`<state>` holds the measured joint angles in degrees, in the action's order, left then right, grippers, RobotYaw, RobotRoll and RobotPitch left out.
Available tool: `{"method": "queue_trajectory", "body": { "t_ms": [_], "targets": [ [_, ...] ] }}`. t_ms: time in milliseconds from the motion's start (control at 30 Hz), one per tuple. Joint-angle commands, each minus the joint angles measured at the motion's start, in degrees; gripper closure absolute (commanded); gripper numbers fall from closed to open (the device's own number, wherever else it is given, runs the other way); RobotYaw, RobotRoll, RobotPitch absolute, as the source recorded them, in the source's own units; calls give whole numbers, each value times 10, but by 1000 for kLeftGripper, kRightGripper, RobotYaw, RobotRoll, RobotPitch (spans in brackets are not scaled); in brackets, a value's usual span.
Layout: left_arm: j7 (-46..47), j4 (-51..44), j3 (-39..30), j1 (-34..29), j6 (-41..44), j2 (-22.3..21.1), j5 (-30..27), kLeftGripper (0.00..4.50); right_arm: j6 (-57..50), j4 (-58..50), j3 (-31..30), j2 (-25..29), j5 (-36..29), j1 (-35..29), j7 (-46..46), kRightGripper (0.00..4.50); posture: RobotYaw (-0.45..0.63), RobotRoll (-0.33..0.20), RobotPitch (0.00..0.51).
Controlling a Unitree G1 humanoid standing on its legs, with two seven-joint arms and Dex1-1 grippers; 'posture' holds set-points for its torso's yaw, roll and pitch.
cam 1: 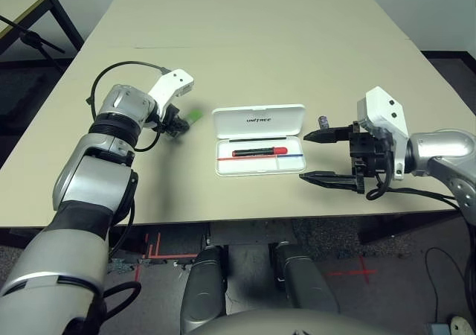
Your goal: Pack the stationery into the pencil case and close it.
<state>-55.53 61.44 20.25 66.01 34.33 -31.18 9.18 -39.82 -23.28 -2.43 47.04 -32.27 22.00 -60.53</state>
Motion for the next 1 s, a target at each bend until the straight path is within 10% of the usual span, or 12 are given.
{"method": "queue_trajectory", "body": {
  "t_ms": [33, 267, 700, 1000],
  "targets": [
    [-3, -2, 5, -8, -4, -13, 23, 3438, 7, 5, -13, -3, 6, 7, -3, 0, -44, 0, 138],
    [-43, -87, 5, -48, -23, -76, 31, 3438, 10, 10, -22, -6, 9, 17, -7, 0, -30, 0, 141],
    [-222, -580, -60, -321, -38, -258, -83, 3438, 17, 26, -39, -9, 17, 34, -18, 0, -4, 0, 150],
    [-251, -742, -56, -330, 13, -272, -133, 3438, 31, 38, -49, -4, 26, 31, -36, 0, 10, 0, 158]
  ]
}}
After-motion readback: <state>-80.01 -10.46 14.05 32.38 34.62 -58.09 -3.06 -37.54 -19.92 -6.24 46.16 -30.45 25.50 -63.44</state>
